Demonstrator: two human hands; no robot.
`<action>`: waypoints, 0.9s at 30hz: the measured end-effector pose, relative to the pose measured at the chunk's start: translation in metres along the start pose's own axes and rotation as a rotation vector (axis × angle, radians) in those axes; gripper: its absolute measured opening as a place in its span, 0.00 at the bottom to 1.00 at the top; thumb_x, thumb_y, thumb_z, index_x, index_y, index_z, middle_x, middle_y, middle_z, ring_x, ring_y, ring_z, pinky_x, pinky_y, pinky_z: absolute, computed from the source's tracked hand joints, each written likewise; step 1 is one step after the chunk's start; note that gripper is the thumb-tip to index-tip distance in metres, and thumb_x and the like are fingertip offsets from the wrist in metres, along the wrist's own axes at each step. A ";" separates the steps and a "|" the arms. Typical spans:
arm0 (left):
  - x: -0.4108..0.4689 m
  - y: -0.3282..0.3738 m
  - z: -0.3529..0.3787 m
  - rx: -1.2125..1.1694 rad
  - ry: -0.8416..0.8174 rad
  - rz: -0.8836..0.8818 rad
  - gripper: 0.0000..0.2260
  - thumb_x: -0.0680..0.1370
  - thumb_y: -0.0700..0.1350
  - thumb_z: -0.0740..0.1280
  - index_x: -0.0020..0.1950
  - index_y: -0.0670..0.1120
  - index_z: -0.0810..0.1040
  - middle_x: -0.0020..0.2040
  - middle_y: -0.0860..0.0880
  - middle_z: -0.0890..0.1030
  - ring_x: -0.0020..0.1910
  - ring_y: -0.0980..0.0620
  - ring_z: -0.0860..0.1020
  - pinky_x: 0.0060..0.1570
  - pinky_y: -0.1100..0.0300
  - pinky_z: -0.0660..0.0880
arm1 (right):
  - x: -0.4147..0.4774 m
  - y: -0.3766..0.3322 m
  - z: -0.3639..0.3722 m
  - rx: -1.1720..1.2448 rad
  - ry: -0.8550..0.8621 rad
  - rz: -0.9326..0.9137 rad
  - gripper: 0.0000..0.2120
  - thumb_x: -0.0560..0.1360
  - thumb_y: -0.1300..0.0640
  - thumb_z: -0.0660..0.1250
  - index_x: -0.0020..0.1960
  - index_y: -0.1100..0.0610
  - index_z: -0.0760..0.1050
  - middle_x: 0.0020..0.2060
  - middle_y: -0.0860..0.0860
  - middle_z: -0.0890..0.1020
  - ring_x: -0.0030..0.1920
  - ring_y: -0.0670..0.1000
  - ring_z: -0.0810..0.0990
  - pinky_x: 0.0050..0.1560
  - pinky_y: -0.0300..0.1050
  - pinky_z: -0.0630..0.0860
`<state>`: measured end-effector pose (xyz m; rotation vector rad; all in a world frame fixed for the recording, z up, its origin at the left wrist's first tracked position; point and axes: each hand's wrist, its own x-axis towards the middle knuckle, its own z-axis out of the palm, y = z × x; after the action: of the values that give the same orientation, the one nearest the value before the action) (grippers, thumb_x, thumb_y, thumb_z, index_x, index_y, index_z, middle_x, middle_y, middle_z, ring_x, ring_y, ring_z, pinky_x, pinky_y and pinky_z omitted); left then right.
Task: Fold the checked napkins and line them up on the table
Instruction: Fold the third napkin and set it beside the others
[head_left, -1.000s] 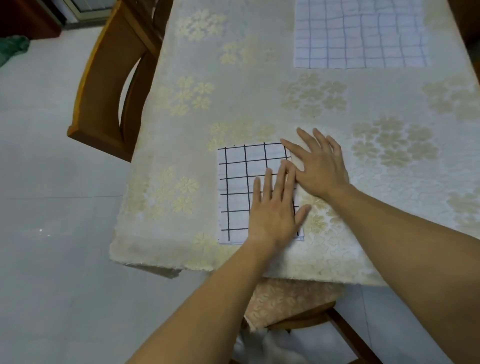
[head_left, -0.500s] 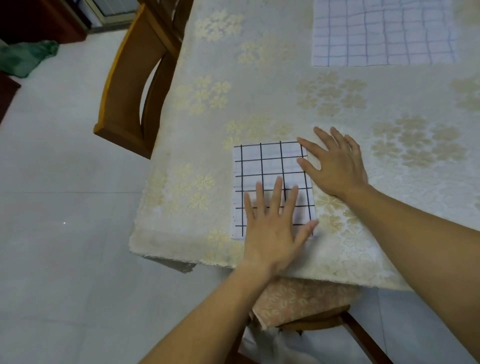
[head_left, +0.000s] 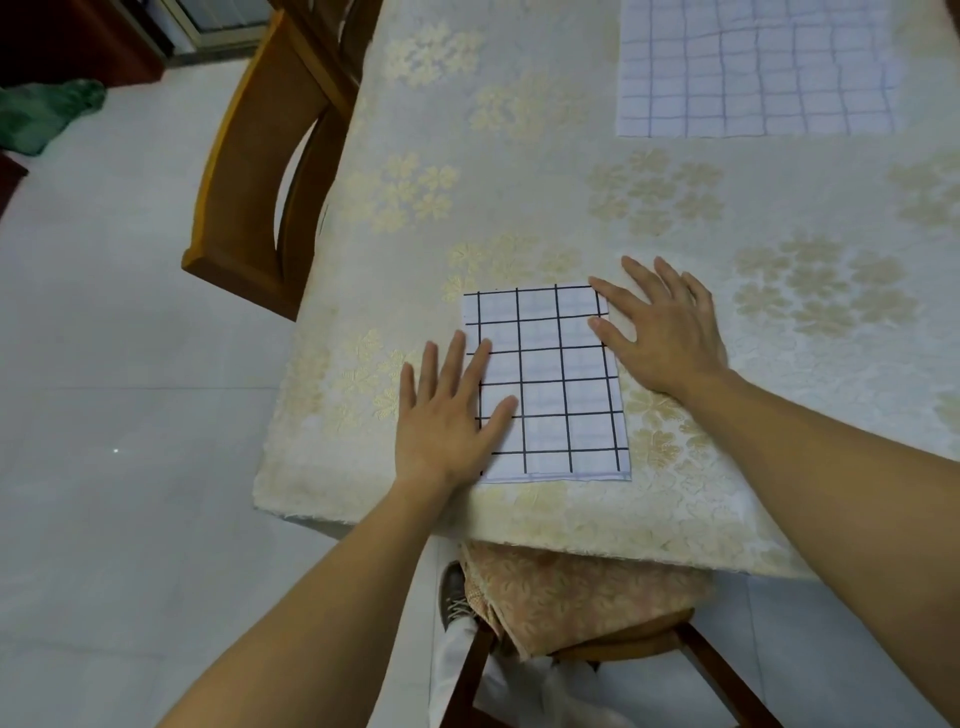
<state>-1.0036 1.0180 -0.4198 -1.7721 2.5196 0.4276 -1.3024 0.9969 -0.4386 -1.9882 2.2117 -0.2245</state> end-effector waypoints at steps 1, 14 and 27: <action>0.000 0.000 0.000 -0.001 0.002 -0.006 0.32 0.82 0.70 0.44 0.82 0.63 0.37 0.84 0.58 0.37 0.82 0.51 0.32 0.80 0.45 0.35 | 0.000 -0.001 -0.001 0.002 0.006 0.000 0.28 0.81 0.29 0.46 0.79 0.35 0.57 0.80 0.46 0.59 0.81 0.53 0.52 0.78 0.57 0.48; 0.002 -0.004 0.002 -0.109 0.069 -0.006 0.33 0.80 0.73 0.42 0.83 0.63 0.45 0.84 0.59 0.44 0.83 0.54 0.38 0.81 0.47 0.39 | -0.065 -0.064 -0.031 0.197 -0.163 0.491 0.21 0.76 0.33 0.65 0.52 0.49 0.80 0.57 0.53 0.74 0.62 0.59 0.68 0.63 0.55 0.61; 0.013 0.006 -0.031 -0.661 0.255 -0.101 0.24 0.84 0.53 0.64 0.79 0.49 0.67 0.77 0.49 0.71 0.77 0.47 0.66 0.76 0.41 0.64 | -0.004 0.012 -0.103 0.404 -0.688 -0.009 0.17 0.77 0.52 0.72 0.35 0.51 0.68 0.28 0.45 0.68 0.27 0.42 0.64 0.35 0.42 0.63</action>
<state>-1.0095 1.0004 -0.3914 -2.2703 2.6219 1.2152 -1.3354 1.0030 -0.3408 -1.5449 1.5733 0.0191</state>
